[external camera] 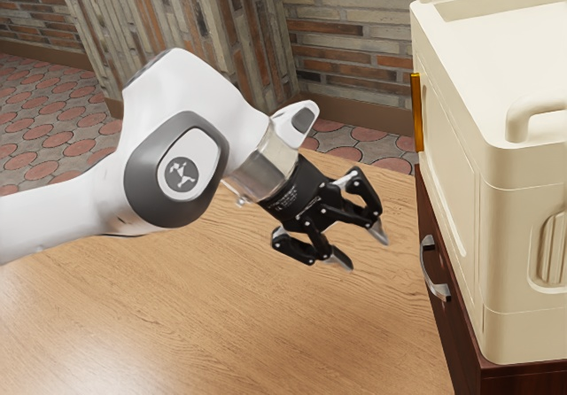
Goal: Pull the drawer handle with one arm to open the drawer
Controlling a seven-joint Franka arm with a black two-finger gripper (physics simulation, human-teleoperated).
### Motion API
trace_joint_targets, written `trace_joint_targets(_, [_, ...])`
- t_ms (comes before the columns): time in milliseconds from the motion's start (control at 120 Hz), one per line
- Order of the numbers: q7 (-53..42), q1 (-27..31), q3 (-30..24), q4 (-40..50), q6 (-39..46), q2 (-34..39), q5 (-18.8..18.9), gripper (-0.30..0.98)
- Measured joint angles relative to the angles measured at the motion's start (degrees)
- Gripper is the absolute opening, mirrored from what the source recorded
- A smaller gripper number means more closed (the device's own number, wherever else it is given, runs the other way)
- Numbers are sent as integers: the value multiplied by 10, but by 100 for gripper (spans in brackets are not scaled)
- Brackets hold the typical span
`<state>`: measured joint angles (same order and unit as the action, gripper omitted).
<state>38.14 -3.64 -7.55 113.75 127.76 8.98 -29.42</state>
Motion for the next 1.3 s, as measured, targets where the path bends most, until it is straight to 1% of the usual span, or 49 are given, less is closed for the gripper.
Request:
trace_joint_targets(42, [-4, 0, 0, 0, 2, 0, -3, 33])
trace_joint_targets(100, [-8, -1, 0, 0, 4, 0, -17, 31])
trace_joint_targets(175, [-14, -10, -2, 0, 6, -1, -30, 33])
trace_joint_targets(250, [-19, -16, -16, -4, 7, -5, -35, 36])
trace_joint_targets(367, [-27, -17, -21, -22, 9, -26, -34, 34])
trace_joint_targets(433, [-31, -16, -21, -26, 10, -32, -33, 30])
trace_joint_targets(508, [-36, -16, -21, -26, 11, -36, -32, 22])
trace_joint_targets(542, [-38, -16, -21, -26, 12, -36, -31, 21])
trace_joint_targets(658, [-43, -16, -22, -23, 28, -41, -26, 23])
trace_joint_targets(842, [-54, -16, -24, -24, 59, -53, -12, 20])
trace_joint_targets(1300, [-67, -19, -38, -19, 83, -51, -13, 17])
